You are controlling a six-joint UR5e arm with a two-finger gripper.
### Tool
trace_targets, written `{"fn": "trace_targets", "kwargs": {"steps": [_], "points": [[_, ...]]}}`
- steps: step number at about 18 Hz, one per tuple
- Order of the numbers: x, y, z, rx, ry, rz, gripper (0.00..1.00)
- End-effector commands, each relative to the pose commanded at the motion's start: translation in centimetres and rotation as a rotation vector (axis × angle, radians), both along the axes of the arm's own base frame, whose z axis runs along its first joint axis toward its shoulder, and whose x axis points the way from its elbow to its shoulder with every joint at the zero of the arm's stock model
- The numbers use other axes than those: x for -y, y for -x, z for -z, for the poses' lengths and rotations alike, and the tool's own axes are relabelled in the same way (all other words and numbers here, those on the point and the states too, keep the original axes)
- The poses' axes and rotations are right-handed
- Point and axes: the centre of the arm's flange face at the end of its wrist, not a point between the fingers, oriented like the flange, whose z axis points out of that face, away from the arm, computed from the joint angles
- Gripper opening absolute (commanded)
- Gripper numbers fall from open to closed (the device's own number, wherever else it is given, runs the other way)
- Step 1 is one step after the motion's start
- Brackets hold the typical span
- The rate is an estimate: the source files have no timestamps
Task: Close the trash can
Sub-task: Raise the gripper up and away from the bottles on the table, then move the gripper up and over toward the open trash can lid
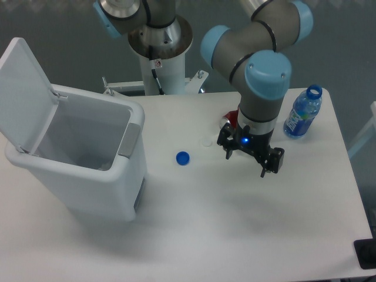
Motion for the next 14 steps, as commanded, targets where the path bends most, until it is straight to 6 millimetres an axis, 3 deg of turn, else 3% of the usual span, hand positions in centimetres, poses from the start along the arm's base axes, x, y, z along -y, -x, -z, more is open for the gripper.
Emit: {"fn": "trace_targets", "kwargs": {"steps": [1,2,5,9,14], "points": [[-0.3,-1.3,-1.7,0.022,-0.06,-0.036,0.47],[-0.1,-2.5,-3.7,0.026,-0.107,-0.054,0.37],[-0.4,-7.5,-8.9,0.032,-0.217,-0.058,0.23],[0.2,-12.5,-14.5,0.104,-0.365,-0.161,0.1],[0.2,-19.3,-19.4,0.108,-0.467,-0.079,0.09]]}}
